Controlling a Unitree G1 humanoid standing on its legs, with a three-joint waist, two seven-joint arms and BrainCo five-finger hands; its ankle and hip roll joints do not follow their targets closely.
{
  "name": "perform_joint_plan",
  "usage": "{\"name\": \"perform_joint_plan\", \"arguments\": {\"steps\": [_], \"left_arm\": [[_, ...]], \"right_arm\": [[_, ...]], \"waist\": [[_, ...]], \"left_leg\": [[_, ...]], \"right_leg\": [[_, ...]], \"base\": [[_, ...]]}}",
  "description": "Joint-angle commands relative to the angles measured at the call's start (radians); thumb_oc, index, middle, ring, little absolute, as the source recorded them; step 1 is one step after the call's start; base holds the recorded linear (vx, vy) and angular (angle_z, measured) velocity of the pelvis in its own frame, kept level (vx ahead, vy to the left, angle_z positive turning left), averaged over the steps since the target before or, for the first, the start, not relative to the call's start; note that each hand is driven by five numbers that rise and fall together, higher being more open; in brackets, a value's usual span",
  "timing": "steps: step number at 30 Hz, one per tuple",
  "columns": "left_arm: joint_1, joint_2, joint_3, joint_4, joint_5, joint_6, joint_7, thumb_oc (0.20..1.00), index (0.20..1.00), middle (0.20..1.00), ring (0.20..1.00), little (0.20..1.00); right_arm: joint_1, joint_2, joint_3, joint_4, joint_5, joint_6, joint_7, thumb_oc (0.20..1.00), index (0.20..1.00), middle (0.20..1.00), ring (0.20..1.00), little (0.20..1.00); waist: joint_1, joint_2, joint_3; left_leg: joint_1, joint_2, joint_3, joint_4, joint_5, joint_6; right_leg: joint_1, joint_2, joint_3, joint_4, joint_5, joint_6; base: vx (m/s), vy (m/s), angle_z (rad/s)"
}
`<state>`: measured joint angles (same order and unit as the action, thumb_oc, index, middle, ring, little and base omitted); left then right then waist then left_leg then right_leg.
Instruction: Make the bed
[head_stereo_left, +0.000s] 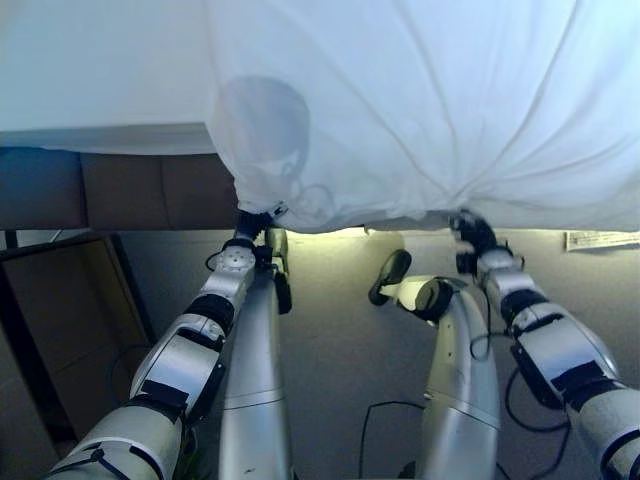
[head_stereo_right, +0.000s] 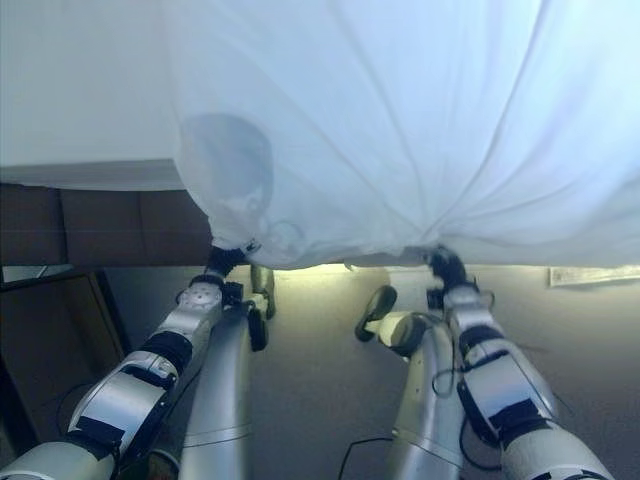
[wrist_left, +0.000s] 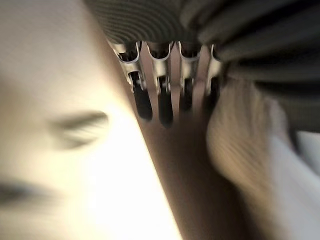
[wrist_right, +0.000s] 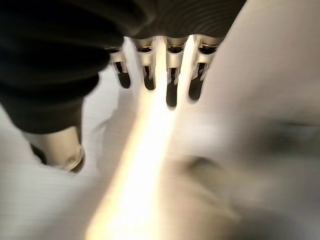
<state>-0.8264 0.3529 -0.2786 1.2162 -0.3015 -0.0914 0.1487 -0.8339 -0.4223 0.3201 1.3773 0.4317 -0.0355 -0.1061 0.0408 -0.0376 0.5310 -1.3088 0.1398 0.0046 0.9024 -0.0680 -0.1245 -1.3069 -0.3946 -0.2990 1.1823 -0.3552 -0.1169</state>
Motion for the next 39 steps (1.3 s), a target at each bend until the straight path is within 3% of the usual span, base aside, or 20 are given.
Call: {"name": "perform_joint_plan", "arguments": {"steps": [1,12,15,17,18,20,24,25,27,28,33,39], "left_arm": [[0.253,-0.005,-0.044,0.114,0.092,0.064,-0.014,1.000,1.000,1.000,1.000,1.000],[0.404,0.036,0.039,0.142,0.083,0.059,-0.053,1.000,1.000,1.000,1.000,1.000],[0.443,0.063,0.115,0.150,0.070,0.041,-0.014,1.000,1.000,1.000,1.000,1.000],[0.445,0.063,0.115,0.149,0.070,0.041,-0.013,1.000,1.000,1.000,1.000,1.000],[0.462,0.073,0.201,0.133,0.002,0.014,0.058,1.000,1.000,1.000,1.000,1.000],[0.488,0.065,0.271,0.107,-0.051,-0.028,0.164,1.000,1.000,1.000,1.000,1.000],[0.532,0.009,0.308,-0.073,-0.087,-0.141,0.381,1.000,1.000,1.000,1.000,1.000],[0.553,-0.023,0.316,-0.189,-0.083,-0.192,0.474,1.000,1.000,1.000,1.000,1.000],[0.560,-0.028,0.316,-0.257,-0.056,-0.205,0.520,1.000,1.000,1.000,1.000,1.000],[0.568,-0.035,0.312,-0.379,-0.012,-0.222,0.572,1.000,1.000,1.000,1.000,1.000],[0.595,-0.030,0.365,-0.571,0.074,-0.256,0.672,1.000,1.000,1.000,1.000,1.000],[0.616,-0.030,0.416,-0.714,0.151,-0.285,0.710,1.000,1.000,1.000,1.000,1.000]], "right_arm": [[0.191,-0.010,0.013,0.071,-0.070,0.034,0.003,1.000,1.000,1.000,1.000,1.000],[0.335,-0.039,-0.061,0.084,-0.076,0.032,0.041,1.000,1.000,1.000,1.000,1.000],[0.355,-0.054,-0.153,0.066,0.025,-0.006,0.000,1.000,1.000,1.000,1.000,1.000],[0.356,-0.054,-0.152,0.065,0.026,-0.006,-0.001,1.000,1.000,1.000,1.000,1.000],[0.370,-0.051,-0.230,0.041,0.106,-0.052,-0.064,1.000,1.000,1.000,1.000,1.000],[0.380,-0.037,-0.304,-0.008,0.168,-0.119,-0.151,1.000,1.000,1.000,1.000,1.000],[0.417,-0.016,-0.396,-0.126,0.192,-0.221,-0.322,1.000,1.000,1.000,1.000,1.000],[0.426,-0.012,-0.418,-0.202,0.158,-0.268,-0.434,1.000,1.000,1.000,1.000,1.000],[0.434,-0.014,-0.452,-0.200,0.143,-0.266,-0.484,1.000,1.000,1.000,1.000,1.000],[0.409,-0.022,-0.463,-0.256,0.133,-0.284,-0.544,1.000,1.000,1.000,1.000,1.000],[0.435,-0.010,-0.504,-0.427,0.037,-0.309,-0.677,1.000,1.000,1.000,1.000,1.000],[0.493,0.026,-0.548,-0.662,-0.101,-0.326,-0.781,1.000,1.000,1.000,1.000,1.000]], "waist": [[-0.023,0.014,-0.011],[-0.023,0.018,-0.011],[-0.022,0.015,-0.011],[-0.021,0.014,-0.011],[-0.021,0.013,-0.011],[-0.024,0.011,-0.011],[-0.033,0.011,-0.011],[-0.034,0.016,-0.011],[-0.036,0.016,-0.011],[-0.032,0.021,-0.011],[-0.032,0.023,-0.011],[-0.031,0.030,-0.011]], "left_leg": [[-0.025,-0.049,0.065,0.088,-0.133,0.140],[-0.015,-0.050,0.068,0.100,-0.149,0.150],[0.006,-0.046,0.072,0.105,-0.155,0.149],[0.007,-0.046,0.072,0.104,-0.155,0.149],[0.038,-0.046,0.076,0.085,-0.155,0.146],[0.082,-0.044,0.084,0.053,-0.153,0.139],[0.195,-0.047,0.097,-0.033,-0.142,0.125],[0.259,-0.050,0.101,-0.086,-0.133,0.122],[0.301,-0.052,0.100,-0.116,-0.128,0.119],[0.374,-0.057,0.096,-0.168,-0.116,0.115],[0.536,-0.062,0.091,-0.277,-0.092,0.105],[0.755,-0.055,0.087,-0.415,-0.058,0.094]], "right_leg": [[-0.037,0.021,0.101,-0.162,0.120,0.086],[-0.029,0.014,0.107,-0.156,0.108,0.085],[-0.009,0.013,0.108,-0.161,0.111,0.089],[-0.007,0.014,0.107,-0.162,0.111,0.089],[0.024,0.015,0.100,-0.182,0.113,0.096],[0.068,0.017,0.090,-0.213,0.117,0.105],[0.178,0.018,0.070,-0.289,0.134,0.130],[0.236,0.016,0.056,-0.332,0.148,0.146],[0.277,0.016,0.049,-0.357,0.156,0.154],[0.349,0.020,0.034,-0.401,0.173,0.168],[0.519,0.021,0.006,-0.506,0.210,0.190],[0.749,0.013,-0.031,-0.641,0.247,0.215]], "base": [[-0.01,0.015,0.03],[0.00,0.001,0.00],[0.01,0.007,0.03],[0.00,0.000,0.00],[0.00,0.000,0.00],[0.00,0.000,0.00],[0.00,0.000,0.00],[0.00,0.014,-0.03],[0.00,0.004,-0.04],[0.01,-0.002,0.05],[0.03,-0.002,0.17],[0.09,0.007,0.00]]}}
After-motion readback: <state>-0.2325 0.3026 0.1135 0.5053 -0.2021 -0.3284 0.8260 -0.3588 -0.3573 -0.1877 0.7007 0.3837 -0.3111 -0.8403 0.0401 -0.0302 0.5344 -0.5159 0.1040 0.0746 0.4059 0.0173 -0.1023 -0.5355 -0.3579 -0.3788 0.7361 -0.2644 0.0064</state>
